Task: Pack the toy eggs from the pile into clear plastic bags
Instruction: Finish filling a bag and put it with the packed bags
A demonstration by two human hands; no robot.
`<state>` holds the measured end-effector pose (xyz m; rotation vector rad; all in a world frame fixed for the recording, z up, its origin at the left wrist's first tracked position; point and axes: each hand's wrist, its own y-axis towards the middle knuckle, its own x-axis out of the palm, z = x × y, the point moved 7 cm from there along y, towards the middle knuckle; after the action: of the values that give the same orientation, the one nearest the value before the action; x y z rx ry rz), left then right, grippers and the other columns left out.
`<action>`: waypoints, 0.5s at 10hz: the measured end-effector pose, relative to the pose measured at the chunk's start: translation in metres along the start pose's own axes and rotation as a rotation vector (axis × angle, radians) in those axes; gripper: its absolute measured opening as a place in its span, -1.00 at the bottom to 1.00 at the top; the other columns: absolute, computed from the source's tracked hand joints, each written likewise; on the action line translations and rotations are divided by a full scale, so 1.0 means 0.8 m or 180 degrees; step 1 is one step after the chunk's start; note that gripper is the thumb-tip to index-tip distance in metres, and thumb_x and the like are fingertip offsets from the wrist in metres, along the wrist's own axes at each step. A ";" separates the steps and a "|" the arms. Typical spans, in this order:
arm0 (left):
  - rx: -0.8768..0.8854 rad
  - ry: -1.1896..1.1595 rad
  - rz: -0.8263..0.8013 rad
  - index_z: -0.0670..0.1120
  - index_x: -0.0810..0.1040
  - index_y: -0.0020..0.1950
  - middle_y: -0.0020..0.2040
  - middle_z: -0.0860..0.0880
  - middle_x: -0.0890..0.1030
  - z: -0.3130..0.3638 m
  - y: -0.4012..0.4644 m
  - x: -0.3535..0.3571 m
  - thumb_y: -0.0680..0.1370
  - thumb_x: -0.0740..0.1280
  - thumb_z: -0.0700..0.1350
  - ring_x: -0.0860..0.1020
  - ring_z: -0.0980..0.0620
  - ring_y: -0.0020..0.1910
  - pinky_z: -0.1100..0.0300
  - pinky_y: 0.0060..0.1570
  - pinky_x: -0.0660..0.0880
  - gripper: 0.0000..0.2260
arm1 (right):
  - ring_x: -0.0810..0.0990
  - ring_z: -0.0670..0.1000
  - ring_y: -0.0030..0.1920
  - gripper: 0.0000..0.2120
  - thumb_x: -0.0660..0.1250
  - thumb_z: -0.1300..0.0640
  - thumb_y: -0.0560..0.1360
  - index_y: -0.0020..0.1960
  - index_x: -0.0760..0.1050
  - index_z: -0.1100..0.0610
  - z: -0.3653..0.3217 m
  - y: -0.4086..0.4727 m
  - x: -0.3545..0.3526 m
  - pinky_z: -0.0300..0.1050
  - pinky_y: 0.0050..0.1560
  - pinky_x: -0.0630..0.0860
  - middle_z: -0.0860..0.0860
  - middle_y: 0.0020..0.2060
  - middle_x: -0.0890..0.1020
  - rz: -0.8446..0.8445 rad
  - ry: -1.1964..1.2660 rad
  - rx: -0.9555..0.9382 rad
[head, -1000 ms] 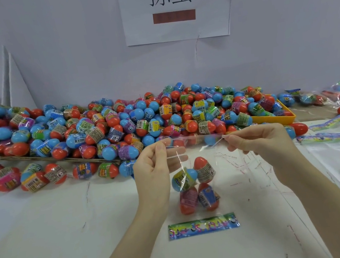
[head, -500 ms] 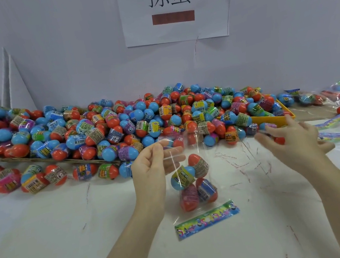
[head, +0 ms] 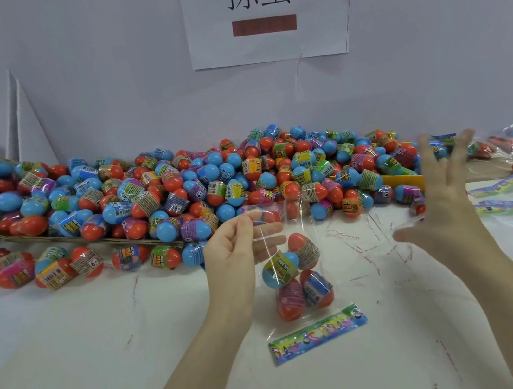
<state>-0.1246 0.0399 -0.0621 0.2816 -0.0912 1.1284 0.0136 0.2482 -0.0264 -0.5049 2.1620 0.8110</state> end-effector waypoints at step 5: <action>-0.0037 0.0011 -0.0055 -0.09 0.56 -0.10 -0.33 0.05 0.68 -0.001 -0.001 0.001 0.62 0.12 -0.20 0.64 0.12 -0.36 0.36 -0.38 0.52 -0.76 | 0.58 -0.03 -0.05 -0.26 0.65 0.01 -0.05 0.10 0.50 0.00 0.026 0.016 -0.042 -0.25 -0.11 0.57 0.00 -0.04 0.60 0.0187 0.3496 0.0765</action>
<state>-0.1237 0.0406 -0.0625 0.2696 -0.0922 1.1108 0.0382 0.2747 -0.0061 -0.8964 3.2214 0.2692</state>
